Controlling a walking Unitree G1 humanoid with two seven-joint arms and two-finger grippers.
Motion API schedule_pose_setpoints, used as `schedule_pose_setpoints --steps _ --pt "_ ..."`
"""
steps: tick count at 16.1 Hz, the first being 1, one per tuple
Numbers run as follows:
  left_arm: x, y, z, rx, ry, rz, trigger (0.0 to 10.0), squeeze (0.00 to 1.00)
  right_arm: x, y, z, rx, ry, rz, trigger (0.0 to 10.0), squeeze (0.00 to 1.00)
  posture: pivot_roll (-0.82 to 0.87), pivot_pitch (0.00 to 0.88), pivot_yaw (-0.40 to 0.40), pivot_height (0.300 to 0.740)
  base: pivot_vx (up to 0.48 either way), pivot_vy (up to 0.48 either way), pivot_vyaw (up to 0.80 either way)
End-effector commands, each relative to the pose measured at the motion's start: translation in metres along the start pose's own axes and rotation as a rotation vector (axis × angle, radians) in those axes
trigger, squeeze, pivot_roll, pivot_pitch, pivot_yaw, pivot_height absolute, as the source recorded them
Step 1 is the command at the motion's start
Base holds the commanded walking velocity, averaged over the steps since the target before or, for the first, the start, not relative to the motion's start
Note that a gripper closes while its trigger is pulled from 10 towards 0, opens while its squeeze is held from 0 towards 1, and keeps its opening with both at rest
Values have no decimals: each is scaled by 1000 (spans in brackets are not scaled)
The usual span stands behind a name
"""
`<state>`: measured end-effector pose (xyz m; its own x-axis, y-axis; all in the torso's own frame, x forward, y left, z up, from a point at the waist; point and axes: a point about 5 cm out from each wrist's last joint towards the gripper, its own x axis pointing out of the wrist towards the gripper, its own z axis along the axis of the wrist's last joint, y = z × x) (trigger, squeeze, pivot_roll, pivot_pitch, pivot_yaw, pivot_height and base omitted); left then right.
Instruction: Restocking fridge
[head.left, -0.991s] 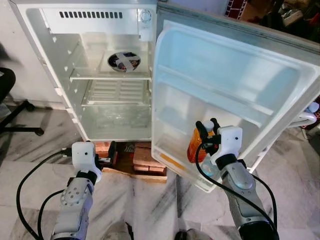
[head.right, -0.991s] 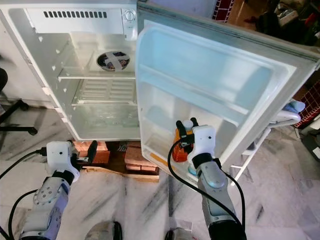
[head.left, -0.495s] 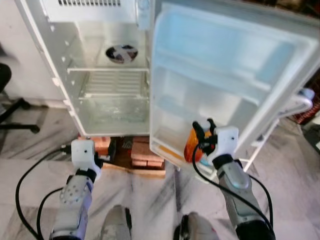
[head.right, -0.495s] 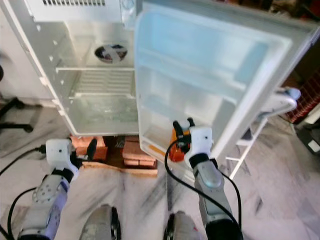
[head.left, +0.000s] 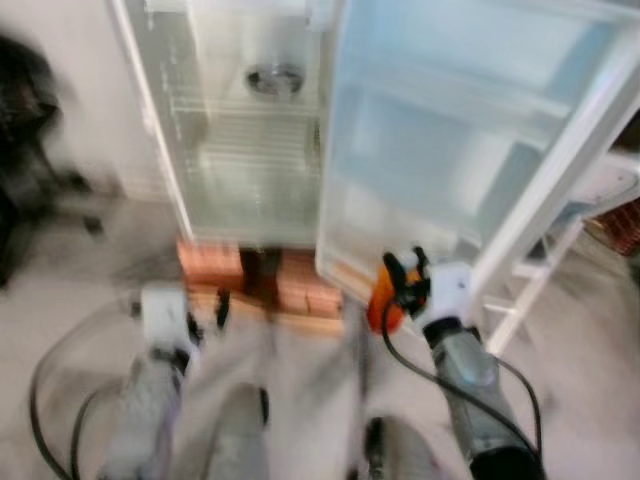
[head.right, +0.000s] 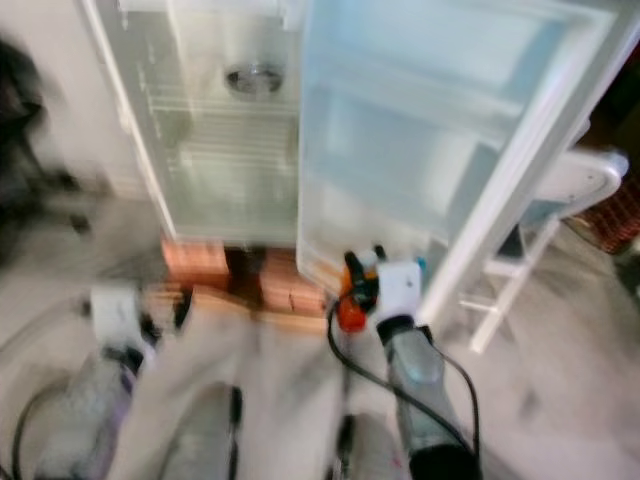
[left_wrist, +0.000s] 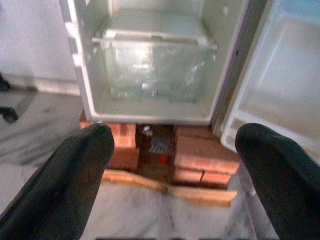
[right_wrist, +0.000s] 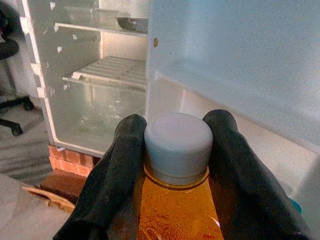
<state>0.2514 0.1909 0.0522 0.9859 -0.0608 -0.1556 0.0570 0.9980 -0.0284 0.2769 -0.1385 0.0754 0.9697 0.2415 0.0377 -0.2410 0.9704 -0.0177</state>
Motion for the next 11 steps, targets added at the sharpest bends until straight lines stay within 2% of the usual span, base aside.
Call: schedule_pose_setpoints --steps 1,4,11 --pt "4 -2 7 5 -26 -14 10000 0 2 -7 9 -29 -41 -13 10000 0 93 79 -53 650 0 0 0" --pt "3 -4 5 3 -25 -19 10000 0 2 -8 9 -32 -45 -19 10000 0 93 80 -53 650 182 0 0" --pt "4 -5 6 0 -30 -33 10000 0 2 -8 9 -34 -44 -12 10000 0 85 83 -53 650 332 0 0"
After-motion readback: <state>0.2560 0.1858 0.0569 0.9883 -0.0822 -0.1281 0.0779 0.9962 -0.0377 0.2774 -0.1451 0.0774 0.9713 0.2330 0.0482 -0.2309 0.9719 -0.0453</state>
